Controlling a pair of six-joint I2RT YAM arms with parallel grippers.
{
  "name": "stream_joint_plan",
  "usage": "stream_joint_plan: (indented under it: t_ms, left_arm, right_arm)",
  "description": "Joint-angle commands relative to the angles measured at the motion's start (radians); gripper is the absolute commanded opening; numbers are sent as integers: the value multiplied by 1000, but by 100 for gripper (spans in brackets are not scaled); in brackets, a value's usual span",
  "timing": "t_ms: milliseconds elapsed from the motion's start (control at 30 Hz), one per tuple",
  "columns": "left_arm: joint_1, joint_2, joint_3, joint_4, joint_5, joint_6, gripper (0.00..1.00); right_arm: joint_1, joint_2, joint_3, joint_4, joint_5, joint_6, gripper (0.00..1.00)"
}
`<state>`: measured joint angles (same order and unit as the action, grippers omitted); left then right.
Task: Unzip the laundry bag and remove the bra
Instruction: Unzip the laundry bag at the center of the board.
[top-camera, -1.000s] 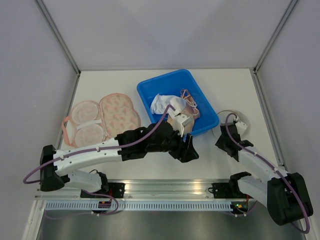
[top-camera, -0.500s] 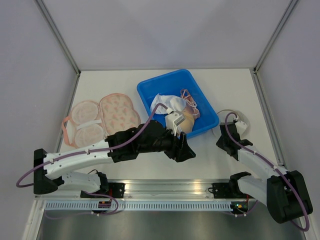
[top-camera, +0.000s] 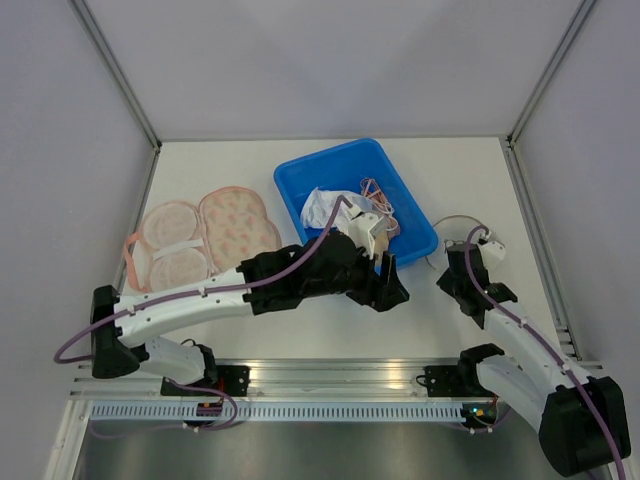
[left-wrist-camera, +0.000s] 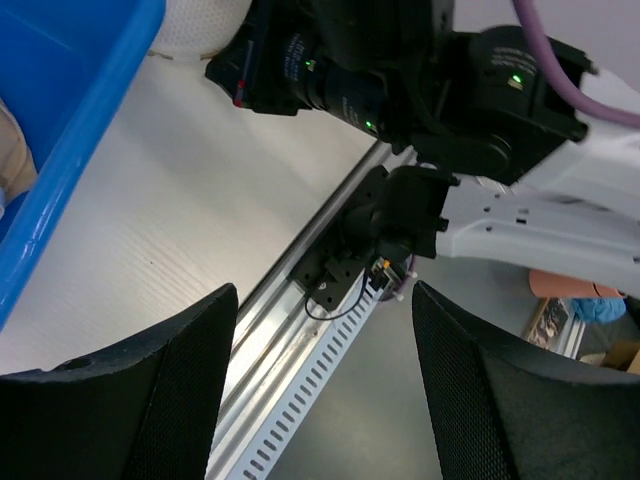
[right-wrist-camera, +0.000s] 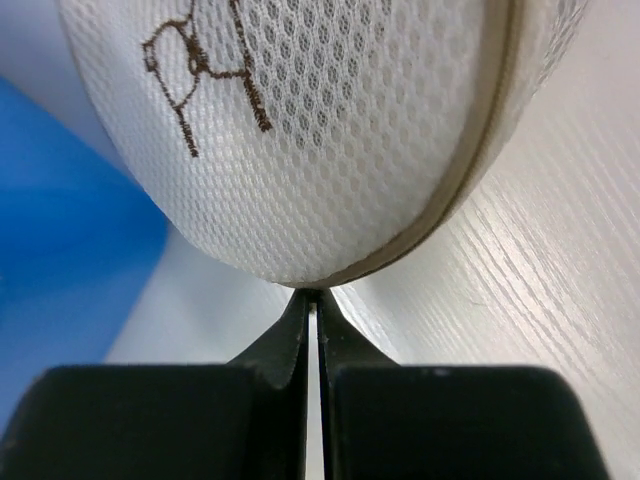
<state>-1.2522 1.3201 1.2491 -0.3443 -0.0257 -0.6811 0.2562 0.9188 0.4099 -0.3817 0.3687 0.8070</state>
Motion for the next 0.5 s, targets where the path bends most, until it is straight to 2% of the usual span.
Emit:
stream_joint_plan:
  t_ms: [0, 167, 467]
  left_arm:
    - [-1, 71, 116, -67, -112, -41, 75]
    - [23, 129, 168, -41, -122, -107, 81]
    - [89, 316, 179, 64, 48, -278, 79]
  right_arm:
    - [-8, -44, 59, -34, 4, 35, 0]
    - [-35, -67, 86, -51, -134, 46, 0]
    - [-40, -159, 61, -94, -195, 95, 0]
